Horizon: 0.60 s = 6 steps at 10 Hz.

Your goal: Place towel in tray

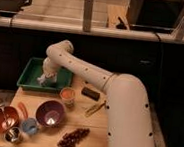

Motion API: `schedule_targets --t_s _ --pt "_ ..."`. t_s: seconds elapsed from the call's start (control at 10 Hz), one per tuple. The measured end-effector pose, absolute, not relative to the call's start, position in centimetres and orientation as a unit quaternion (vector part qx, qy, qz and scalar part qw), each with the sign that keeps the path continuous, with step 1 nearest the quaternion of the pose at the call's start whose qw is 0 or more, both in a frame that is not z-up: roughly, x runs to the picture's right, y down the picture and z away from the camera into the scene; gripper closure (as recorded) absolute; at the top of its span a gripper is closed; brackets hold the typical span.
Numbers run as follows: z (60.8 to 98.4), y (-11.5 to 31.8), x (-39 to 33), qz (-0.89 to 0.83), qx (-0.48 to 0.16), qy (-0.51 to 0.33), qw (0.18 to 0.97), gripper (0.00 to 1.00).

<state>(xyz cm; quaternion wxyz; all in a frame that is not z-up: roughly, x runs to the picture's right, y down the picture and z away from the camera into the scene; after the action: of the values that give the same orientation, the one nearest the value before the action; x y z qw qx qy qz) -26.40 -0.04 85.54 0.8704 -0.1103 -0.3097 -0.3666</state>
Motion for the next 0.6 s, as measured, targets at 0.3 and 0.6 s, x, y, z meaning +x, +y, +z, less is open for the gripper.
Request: schedule_targets --t_s 0.3,0.6 --pt "84.7 -0.7 -24.9 -0.373 -0.12 -0.304 0.868 0.2" --pt "83.1 -1.4 -24.1 -0.403 -0.153 -0.273 0.86 0.2"
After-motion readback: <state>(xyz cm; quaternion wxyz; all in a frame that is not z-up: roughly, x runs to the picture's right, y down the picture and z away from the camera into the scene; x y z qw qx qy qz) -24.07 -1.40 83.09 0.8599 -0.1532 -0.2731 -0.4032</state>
